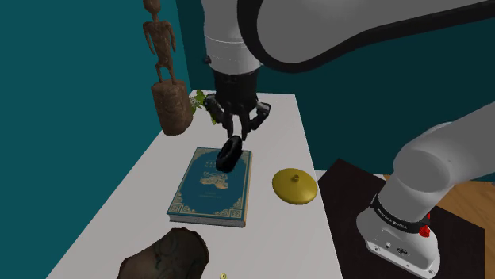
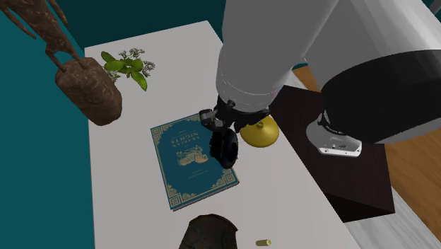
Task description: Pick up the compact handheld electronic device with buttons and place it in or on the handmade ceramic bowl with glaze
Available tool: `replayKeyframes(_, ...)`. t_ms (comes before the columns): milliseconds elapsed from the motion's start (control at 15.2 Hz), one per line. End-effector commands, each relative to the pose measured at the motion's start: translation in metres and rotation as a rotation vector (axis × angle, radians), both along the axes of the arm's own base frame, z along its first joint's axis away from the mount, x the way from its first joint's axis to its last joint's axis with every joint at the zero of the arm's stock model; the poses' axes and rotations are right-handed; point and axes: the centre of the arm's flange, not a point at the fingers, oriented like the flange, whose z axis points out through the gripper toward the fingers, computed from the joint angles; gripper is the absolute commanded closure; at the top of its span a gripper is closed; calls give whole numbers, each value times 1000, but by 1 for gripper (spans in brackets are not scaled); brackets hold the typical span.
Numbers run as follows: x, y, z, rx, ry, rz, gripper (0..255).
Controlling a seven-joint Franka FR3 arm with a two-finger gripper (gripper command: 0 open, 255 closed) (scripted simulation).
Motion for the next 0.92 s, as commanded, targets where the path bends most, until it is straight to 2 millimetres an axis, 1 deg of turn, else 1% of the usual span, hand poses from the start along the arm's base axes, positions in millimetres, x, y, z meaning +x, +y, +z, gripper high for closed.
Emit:
replayKeyframes(0, -2, 28, 0, 2, 0, -1, 255)
replayKeyframes(858, -15, 197, 23, 2, 0, -1, 255)
